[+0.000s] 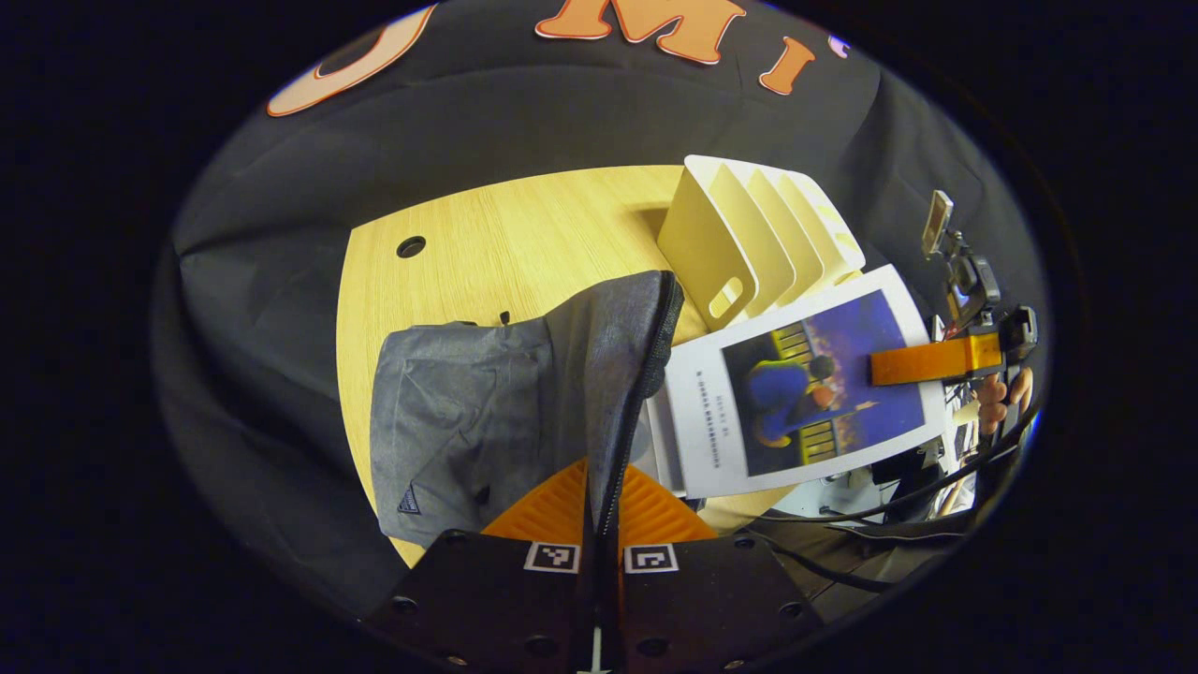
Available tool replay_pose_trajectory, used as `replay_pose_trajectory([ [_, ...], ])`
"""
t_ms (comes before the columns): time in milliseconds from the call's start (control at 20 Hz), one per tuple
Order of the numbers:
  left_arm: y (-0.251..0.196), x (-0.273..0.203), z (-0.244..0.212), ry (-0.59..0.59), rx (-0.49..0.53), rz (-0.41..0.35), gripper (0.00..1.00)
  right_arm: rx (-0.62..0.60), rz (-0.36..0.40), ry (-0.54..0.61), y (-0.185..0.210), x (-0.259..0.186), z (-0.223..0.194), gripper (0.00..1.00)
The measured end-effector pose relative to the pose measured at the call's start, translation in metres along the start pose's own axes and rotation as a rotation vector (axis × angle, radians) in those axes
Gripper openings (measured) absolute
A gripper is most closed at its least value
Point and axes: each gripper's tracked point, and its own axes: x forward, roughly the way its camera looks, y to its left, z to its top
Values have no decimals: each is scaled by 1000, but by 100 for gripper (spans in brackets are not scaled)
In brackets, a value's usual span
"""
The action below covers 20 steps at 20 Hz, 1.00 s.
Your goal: Open the schoolbag, grab two books from the bookshelf and put them into the schoolbag.
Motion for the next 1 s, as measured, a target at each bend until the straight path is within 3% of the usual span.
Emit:
replay_pose_trajectory([
  [500,-10,-4,5,2,19,11,3,79,194,24,23,90,-13,35],
  [1000,-29,1,7,-3,40,-22,4,146,299,13,44,161,-33,35],
])
